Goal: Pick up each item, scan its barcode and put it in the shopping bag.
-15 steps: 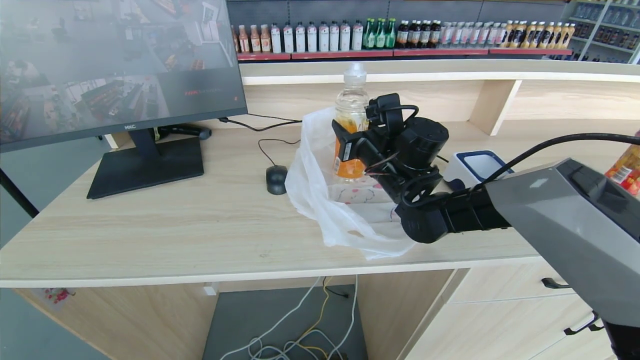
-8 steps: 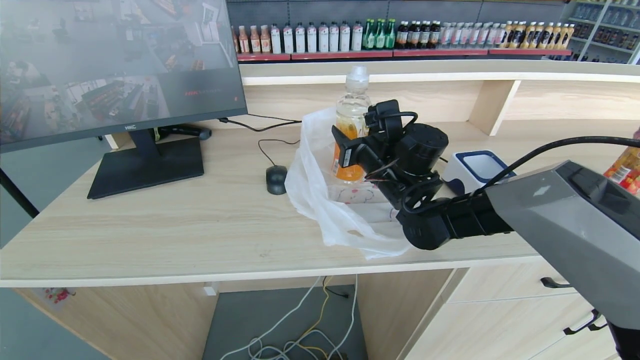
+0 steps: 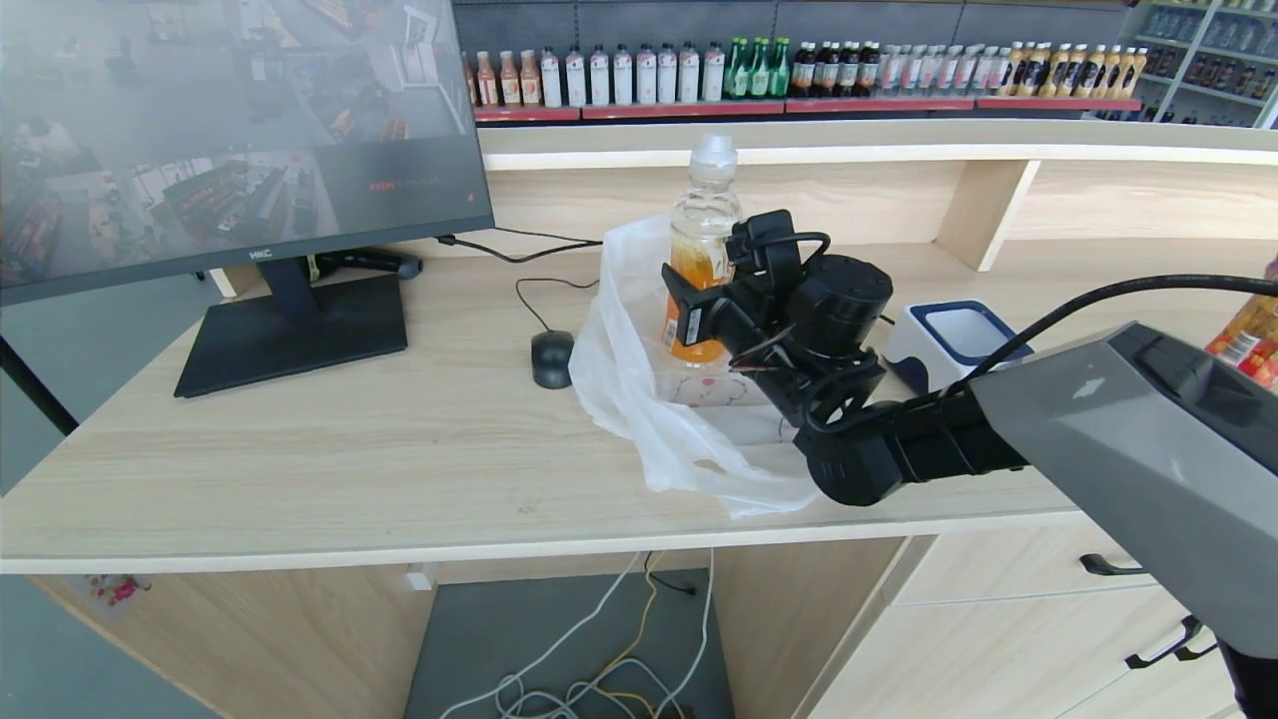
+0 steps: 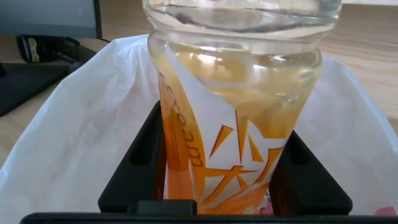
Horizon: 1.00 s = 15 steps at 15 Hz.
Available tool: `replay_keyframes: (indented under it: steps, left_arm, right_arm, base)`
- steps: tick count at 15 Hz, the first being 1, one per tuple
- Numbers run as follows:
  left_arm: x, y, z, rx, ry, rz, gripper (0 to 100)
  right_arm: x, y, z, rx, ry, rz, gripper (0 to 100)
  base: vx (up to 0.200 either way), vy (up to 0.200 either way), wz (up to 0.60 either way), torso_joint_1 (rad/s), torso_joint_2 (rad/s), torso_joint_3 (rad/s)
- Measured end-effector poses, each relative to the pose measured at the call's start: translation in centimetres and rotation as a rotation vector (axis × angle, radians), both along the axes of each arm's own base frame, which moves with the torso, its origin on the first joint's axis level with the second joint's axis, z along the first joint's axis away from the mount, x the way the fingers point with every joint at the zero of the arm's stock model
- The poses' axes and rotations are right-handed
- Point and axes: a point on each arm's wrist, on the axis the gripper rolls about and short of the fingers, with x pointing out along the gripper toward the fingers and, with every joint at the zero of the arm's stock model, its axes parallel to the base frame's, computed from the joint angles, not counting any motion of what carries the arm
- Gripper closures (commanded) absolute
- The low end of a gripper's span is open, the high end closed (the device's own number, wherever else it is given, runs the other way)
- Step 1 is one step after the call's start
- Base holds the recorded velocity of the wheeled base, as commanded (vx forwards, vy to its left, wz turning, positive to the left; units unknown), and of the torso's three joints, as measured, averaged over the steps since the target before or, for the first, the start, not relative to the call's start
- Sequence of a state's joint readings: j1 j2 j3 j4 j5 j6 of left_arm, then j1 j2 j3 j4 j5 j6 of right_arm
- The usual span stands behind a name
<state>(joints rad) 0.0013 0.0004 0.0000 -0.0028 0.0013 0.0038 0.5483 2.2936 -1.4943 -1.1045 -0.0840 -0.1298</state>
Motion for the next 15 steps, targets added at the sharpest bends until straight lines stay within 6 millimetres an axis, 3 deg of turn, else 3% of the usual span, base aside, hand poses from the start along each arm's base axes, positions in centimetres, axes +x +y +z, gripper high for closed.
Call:
replay_keyframes:
  steps: [7, 8, 15]
  left_arm:
    - [0.00, 0.00, 0.00, 0.000, 0.000, 0.000, 0]
    - [0.00, 0.00, 0.00, 0.000, 0.000, 0.000, 0]
    - [0.00, 0.00, 0.00, 0.000, 0.000, -0.001, 0]
  right_arm:
    - [-0.13, -0.02, -0.62, -0.011, 0.021, 0.002, 100]
    - [-0.14, -0.03, -0.68, -0.012, 0.022, 0.002, 0]
    - [-0.16, -0.01, -0.76, -0.013, 0.023, 0.003, 0]
  base:
    - [0.000, 0.000, 0.00, 0.000, 0.00, 0.000]
    - [0.000, 0.000, 0.00, 0.000, 0.00, 0.000]
    - [0.000, 0.000, 0.00, 0.000, 0.00, 0.000]
